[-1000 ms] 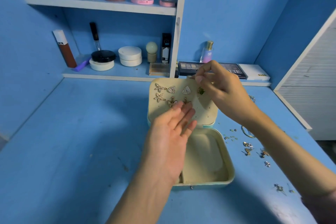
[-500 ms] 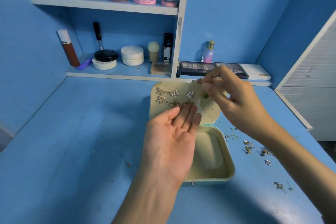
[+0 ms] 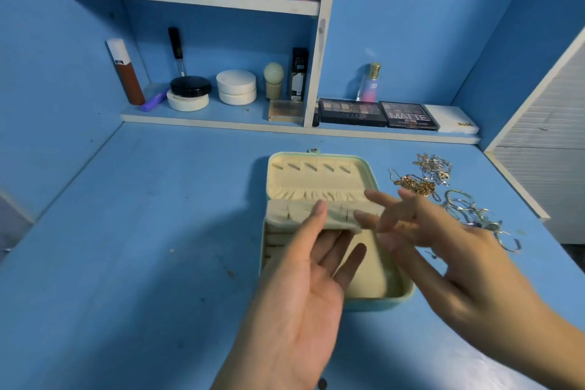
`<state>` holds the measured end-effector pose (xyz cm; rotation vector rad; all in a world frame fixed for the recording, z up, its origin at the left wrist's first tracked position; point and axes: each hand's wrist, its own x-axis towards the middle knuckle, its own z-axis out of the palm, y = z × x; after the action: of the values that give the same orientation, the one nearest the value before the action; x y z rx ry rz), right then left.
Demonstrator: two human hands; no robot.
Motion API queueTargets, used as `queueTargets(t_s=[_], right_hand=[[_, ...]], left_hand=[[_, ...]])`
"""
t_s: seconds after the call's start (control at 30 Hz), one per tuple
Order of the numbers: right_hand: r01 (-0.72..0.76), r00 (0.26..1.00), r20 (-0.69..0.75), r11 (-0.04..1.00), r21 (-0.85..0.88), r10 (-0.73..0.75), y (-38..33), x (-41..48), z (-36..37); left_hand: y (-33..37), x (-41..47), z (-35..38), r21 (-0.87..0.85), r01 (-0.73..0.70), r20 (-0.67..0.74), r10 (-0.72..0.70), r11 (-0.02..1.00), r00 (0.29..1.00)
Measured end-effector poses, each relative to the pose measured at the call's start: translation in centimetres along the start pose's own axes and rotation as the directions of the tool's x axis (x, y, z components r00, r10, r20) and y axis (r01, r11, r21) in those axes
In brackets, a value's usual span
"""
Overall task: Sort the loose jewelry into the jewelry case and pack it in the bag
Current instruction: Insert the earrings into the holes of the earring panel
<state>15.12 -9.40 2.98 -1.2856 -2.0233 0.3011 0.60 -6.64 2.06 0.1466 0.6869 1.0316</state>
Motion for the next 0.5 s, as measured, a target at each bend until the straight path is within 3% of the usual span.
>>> queueTargets(t_s=[0.17,0.3,0.4,0.5], right_hand=[[-0.010,1.000,0.006,1.000,0.009,0.010,0.1,-0.3,-0.1],[-0.177,0.983,-0.040,0.982,0.059,0.180,0.7,2.6,-1.5],[-0.292,0.948,0.148,0.955,0.049,0.282,2.0,4.6,-1.3],[-0.302,0.914,0.296,0.952,0.039,0.278,2.6,5.2,-0.6]], left_hand=[[-1.0,0.3,-0.6,-0.003,-0.030,-0.069,0.030,1.000,0.997],[-1.4,0.2,-0.9,-0.030,-0.037,-0.108,0.033,0.999,0.994],[-1.7,0.3,-1.6,-0.011,-0.040,-0.078,0.039,0.999,0.996],[-1.7,0.3,-1.8,-0.003,-0.063,-0.040,0.062,0.998,0.997]])
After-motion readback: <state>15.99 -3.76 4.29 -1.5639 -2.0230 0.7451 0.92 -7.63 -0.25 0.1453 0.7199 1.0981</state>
